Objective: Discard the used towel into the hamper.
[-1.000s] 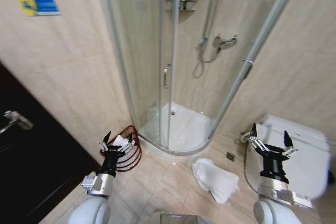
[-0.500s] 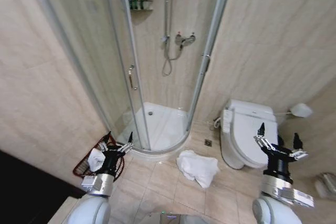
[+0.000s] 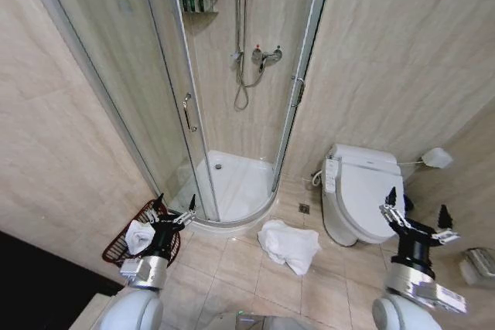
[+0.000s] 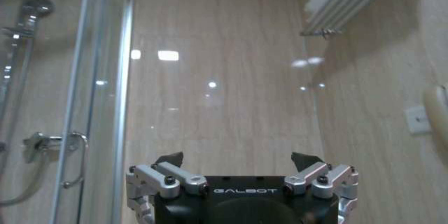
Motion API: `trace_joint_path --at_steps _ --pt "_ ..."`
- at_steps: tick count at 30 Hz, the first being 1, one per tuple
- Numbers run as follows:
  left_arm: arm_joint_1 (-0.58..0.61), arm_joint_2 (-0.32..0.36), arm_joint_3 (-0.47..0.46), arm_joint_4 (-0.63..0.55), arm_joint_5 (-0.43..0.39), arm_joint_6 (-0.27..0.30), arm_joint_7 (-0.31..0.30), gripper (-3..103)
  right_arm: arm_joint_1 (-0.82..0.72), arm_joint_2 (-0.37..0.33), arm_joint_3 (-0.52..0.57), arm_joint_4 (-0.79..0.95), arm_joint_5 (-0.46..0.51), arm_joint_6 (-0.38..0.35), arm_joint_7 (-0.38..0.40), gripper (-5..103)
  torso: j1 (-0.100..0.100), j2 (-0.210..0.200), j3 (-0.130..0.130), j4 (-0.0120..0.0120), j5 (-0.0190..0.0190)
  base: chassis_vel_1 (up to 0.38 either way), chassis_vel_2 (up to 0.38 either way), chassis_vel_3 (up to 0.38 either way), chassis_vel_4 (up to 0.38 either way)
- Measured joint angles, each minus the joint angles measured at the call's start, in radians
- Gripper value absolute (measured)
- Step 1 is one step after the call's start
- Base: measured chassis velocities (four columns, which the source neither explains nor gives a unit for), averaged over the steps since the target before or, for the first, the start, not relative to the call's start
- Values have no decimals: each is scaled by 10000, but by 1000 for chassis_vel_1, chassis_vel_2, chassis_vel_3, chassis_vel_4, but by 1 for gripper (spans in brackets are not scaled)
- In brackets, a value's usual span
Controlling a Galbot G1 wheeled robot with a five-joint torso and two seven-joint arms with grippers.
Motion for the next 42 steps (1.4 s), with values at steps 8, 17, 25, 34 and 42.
trace_joint_path --at_steps 8,17,25,34,42 --pt "0 0 0 0 0 0 0 100 183 0 33 -213 495 295 243 100 -232 -512 -280 0 0 0 0 0 0" --pt "0 0 0 0 0 0 0 100 432 0 139 -420 360 423 415 100 -487 -1061 -570 0 0 0 0 0 0" --pt "0 0 0 0 0 0 0 100 508 0 185 -475 247 532 470 100 -655 -1431 -773 0 0 0 0 0 0" --pt "1 0 0 0 0 0 0 100 -111 0 836 -1802 181 1470 -948 100 -885 -1931 -1045 -1 3 0 0 0 0" --pt "0 0 0 0 0 0 0 100 -710 0 927 -2116 571 1944 -1110 100 -1058 -2327 -1269 0 1 0 0 0 0"
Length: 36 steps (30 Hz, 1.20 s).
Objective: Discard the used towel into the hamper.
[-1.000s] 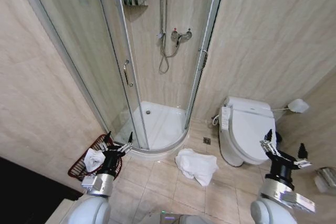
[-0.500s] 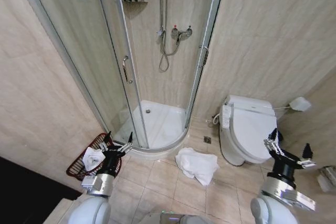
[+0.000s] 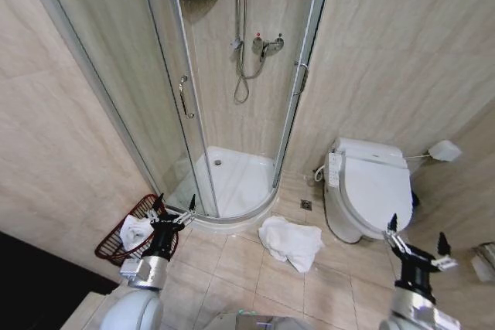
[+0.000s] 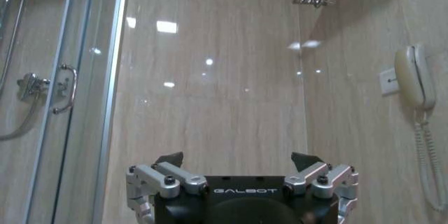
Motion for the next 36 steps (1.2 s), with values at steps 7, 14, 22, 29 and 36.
trace_joint_path --at_steps 7,14,22,29,36 --pt "0 0 0 0 0 0 0 100 46 0 -81 -1 -90 4 -34 100 -159 -358 -197 0 -1 -12 -13 -10 -14" --pt "0 1 0 0 0 0 0 100 28 0 -142 -52 159 -125 -313 100 -338 -743 -405 -1 -1 -62 -64 -54 -67" --pt "0 1 0 0 0 0 0 100 -91 0 -413 -360 1568 -1005 -827 100 -460 -1016 -554 -4 -1 -53 -54 -53 -58" --pt "0 0 0 1 0 0 0 100 159 0 -463 -946 1307 -800 -1091 100 -614 -1357 -737 -2 -1 0 0 0 0" --pt "0 0 0 0 0 0 0 100 181 0 -499 -1085 1153 -555 -1102 100 -763 -1685 -919 -2 -1 0 0 0 0"
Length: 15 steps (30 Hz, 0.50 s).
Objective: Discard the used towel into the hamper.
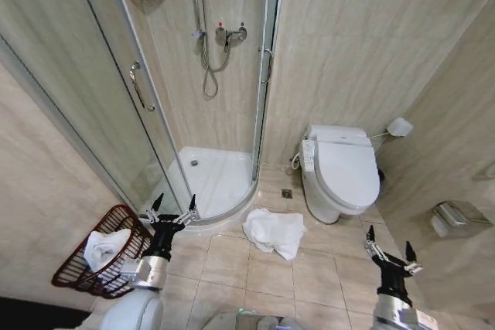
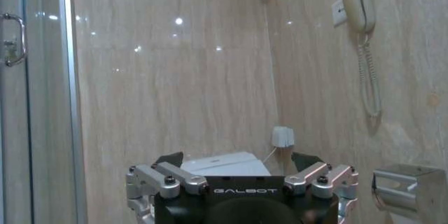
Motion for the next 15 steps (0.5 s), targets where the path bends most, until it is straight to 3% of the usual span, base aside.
trace_joint_path --at_steps 11,15 --pt "0 0 0 0 0 0 0 100 90 0 -10 -258 315 275 -2 100 -225 -514 -287 0 0 0 0 0 0" --pt "0 0 -1 0 -1 0 0 100 -20 0 -114 -189 955 -58 -164 100 -289 -657 -367 0 1 0 0 0 0"
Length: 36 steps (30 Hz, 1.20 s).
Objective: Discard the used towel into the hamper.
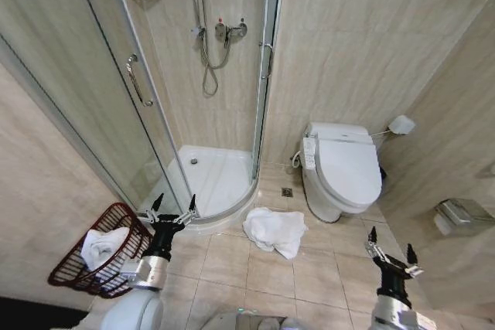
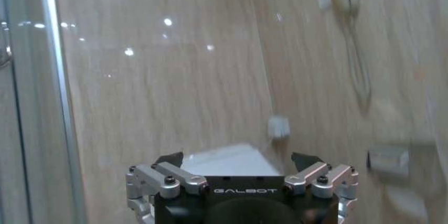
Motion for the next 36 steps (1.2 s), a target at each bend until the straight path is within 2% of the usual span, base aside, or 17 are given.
trace_joint_path --at_steps 3,4,6,8,10,11,13,14,16,25,36 --pt "0 0 0 0 0 0 0 100 -17 0 -73 -16 1134 -895 -181 100 -80 -184 -106 0 -2 0 0 0 0" --pt "0 0 0 0 0 0 0 100 -17 0 -73 -16 1134 -895 -181 100 -80 -184 -106 0 -2 0 0 0 0" --pt "0 0 0 1 1 0 0 100 157 -73 -78 -378 1351 -1434 -256 100 -142 -324 -183 0 -1 0 0 0 0" --pt "0 0 0 0 1 0 0 100 191 -89 -83 -445 1336 -1480 -258 100 -151 -346 -195 0 0 0 0 0 0" --pt "0 0 0 0 1 0 0 100 494 -96 -107 -923 693 -1361 -259 100 -209 -488 -278 0 1 0 0 0 0" --pt "0 0 0 1 1 0 0 100 635 -52 -130 -1106 146 -1010 -257 100 -237 -552 -316 1 0 0 0 0 0" --pt "0 0 1 0 0 -1 0 100 702 -33 -150 -1189 -126 -834 -250 100 -251 -585 -334 0 0 0 0 0 0" --pt "0 0 1 0 0 0 0 100 831 -15 -217 -1307 -631 -504 -232 100 -283 -661 -376 1 -1 0 0 0 0" --pt "0 1 0 0 0 0 0 100 880 -6 -371 -1343 -1043 -281 -181 100 -339 -789 -450 0 -3 0 0 0 0" --pt "0 1 0 0 1 0 0 100 491 -2 -1238 -1230 -1581 -497 -265 100 -509 -1173 -663 0 -3 0 0 0 0" --pt "0 0 0 0 0 0 0 100 380 -1 -1495 -1472 -1678 -532 -317 100 -700 -1624 -923 0 -2 0 0 0 0"
